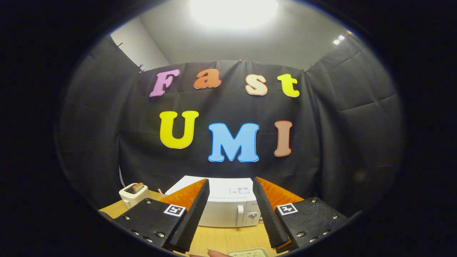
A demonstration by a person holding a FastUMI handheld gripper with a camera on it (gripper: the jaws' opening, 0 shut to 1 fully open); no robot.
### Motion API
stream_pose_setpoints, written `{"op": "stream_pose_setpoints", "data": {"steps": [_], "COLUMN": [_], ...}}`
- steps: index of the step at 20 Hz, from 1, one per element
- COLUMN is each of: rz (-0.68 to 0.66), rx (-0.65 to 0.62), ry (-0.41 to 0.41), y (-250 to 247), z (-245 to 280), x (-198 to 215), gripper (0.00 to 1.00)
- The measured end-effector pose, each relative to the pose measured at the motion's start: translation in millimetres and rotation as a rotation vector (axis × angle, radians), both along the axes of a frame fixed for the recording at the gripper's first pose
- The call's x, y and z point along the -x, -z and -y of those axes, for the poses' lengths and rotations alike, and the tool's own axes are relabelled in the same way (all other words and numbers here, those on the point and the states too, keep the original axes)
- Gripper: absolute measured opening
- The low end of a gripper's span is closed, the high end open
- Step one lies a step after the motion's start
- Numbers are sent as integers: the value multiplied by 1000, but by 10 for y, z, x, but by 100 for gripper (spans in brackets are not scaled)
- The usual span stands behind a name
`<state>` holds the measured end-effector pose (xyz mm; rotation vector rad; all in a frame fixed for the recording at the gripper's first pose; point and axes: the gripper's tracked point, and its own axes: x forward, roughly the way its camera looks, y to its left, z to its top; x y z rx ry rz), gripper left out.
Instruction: Open the microwave, put the food inside, and close the microwave door.
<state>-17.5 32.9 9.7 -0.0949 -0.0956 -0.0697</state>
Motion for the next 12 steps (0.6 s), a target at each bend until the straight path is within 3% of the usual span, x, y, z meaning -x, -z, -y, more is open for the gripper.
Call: {"op": "stream_pose_setpoints", "data": {"steps": [12], "rz": [-2], "rx": [-6], "ry": [-33], "y": [-33], "z": [-89], "x": [-41], "gripper": [78]}}
